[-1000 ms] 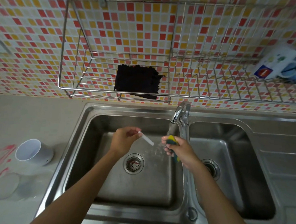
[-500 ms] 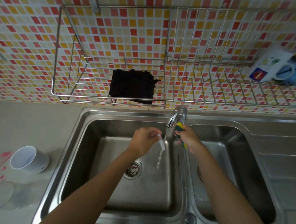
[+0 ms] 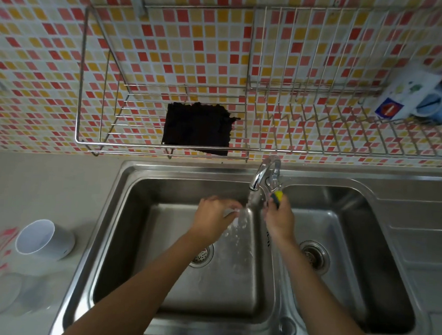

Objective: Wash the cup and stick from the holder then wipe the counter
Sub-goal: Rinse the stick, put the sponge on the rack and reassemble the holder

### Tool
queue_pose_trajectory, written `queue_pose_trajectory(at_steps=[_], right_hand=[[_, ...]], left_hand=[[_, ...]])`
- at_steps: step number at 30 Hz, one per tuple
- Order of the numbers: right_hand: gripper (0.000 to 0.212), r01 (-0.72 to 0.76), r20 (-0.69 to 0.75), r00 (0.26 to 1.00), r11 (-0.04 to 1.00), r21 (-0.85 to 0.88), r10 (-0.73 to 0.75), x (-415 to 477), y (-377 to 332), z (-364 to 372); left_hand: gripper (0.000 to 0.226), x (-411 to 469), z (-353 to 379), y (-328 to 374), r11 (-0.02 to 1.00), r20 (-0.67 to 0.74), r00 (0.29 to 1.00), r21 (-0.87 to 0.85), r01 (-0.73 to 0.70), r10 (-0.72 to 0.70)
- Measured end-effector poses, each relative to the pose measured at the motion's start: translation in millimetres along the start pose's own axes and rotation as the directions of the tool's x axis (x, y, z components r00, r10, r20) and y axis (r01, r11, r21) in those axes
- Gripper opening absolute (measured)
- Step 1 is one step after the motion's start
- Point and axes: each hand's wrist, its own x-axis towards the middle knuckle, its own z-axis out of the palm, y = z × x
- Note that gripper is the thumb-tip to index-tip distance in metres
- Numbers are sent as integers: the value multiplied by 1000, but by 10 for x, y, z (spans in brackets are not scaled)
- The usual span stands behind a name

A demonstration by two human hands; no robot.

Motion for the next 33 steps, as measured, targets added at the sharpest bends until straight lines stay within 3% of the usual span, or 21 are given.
queue_pose_trajectory(at_steps=[3,5,7,9,13,18,22,24,28,33], right_hand=[[16,271,-28,961,960,-69,-273,-552,-42,63],[18,338,22,941,937,-90,-337,-800,84,148],[19,326,131,944,921,-213,-304,-926,312,244],[18,273,188,957,904,-330,-221,-961,490,309],[21,280,186,956,897,-341,-228,-1029,516,328],[14,145,246,968,916,-375,-53,-1128,436,388],[22,216,233,962,912,-348,-140,-1262,1,540],[17,273,251,948,905,-325,-196,-1318,-351,658],[9,430,330,861,901,-63,-388,-1438,-1334,867],[21,584,166,798,811,19,-579,-1357,-2441,1225]], left_hand=[[13,-215,-145,-59,990,-199,975,113,-78,100],[13,-388,-199,-150,980,-313,935,159,-122,168],[14,-585,-189,-319,978,-299,944,194,-84,140],[16,-736,-158,-486,979,-199,980,203,30,11],[17,-923,-141,-618,981,-197,980,178,77,-41],[14,-1089,-219,-724,979,-188,977,155,133,-103],[14,-1172,-426,-811,978,-273,948,83,194,-164],[14,-1207,-583,-887,974,-293,934,39,223,-202],[15,-1209,-984,-975,974,-363,904,-58,218,-224],[18,-1208,-1507,-1086,959,-355,894,-172,224,-273]])
